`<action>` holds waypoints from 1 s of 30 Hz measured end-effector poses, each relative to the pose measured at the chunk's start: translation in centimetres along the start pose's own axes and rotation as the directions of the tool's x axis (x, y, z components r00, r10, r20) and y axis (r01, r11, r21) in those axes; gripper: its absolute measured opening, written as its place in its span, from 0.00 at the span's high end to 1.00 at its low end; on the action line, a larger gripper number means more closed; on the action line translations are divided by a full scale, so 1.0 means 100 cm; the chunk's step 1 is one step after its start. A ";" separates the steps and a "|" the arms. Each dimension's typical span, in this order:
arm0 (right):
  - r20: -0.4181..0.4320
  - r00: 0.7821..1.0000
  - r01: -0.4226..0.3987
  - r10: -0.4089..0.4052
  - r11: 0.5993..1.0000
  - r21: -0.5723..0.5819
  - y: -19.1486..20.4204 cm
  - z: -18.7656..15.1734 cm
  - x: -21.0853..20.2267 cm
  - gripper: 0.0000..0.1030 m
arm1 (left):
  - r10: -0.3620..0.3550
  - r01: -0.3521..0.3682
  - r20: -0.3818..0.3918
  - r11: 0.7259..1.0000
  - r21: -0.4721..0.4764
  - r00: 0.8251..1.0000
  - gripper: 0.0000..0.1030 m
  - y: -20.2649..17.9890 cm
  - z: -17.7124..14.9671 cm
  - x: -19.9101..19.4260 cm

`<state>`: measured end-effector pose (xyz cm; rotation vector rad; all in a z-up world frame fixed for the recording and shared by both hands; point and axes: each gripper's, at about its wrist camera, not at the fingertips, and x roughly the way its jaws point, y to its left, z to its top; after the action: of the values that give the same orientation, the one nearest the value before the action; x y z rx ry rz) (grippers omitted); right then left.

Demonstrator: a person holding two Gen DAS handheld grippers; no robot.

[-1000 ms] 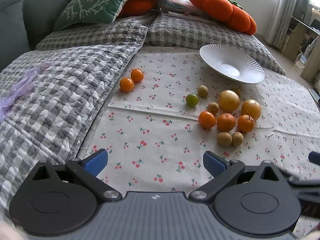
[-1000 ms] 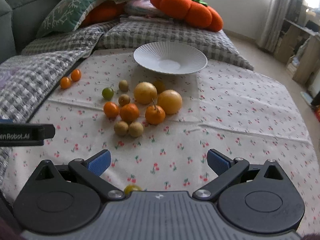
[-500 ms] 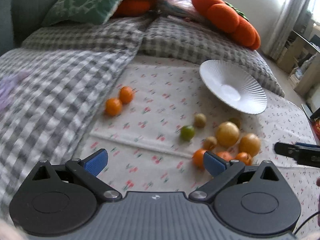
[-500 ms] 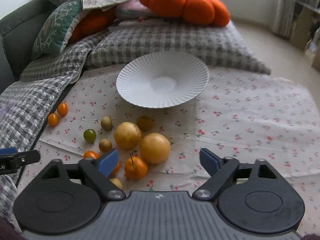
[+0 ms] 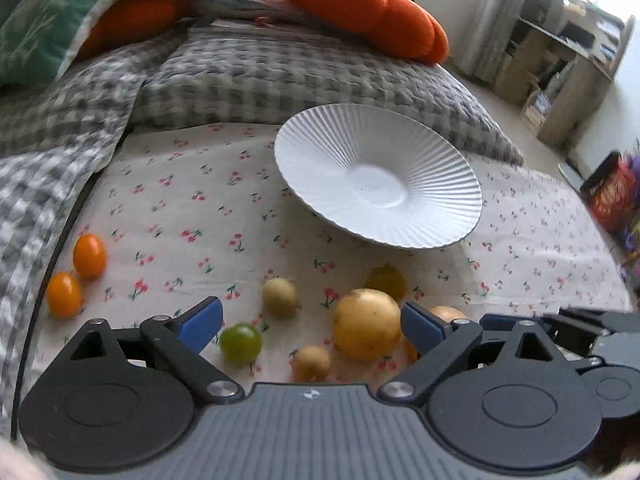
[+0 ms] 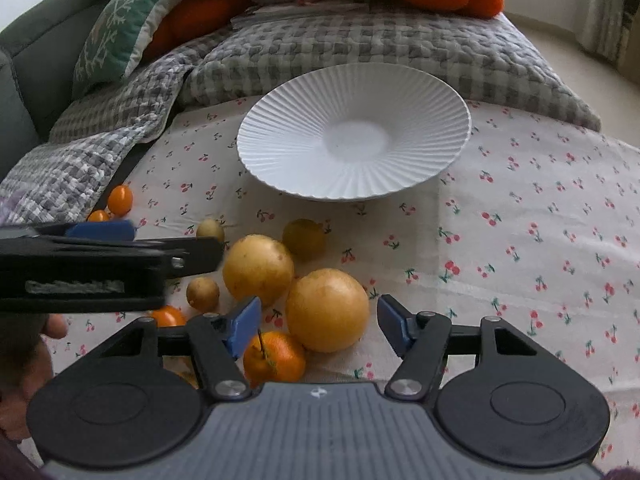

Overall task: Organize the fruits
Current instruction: 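Grasp a large yellow fruit with the left tool while the right tool grasps another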

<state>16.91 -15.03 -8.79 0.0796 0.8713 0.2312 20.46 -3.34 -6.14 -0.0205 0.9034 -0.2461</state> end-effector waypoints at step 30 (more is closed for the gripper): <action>-0.023 0.995 0.099 -0.097 0.981 0.169 -0.033 0.008 -0.011 0.58 | -0.024 0.020 0.043 0.994 0.106 0.999 0.20 -0.001 -0.001 0.008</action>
<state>17.44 -18.42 -8.00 0.1939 0.9058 0.0649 20.83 -3.63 -6.81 0.0623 0.8456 -0.3129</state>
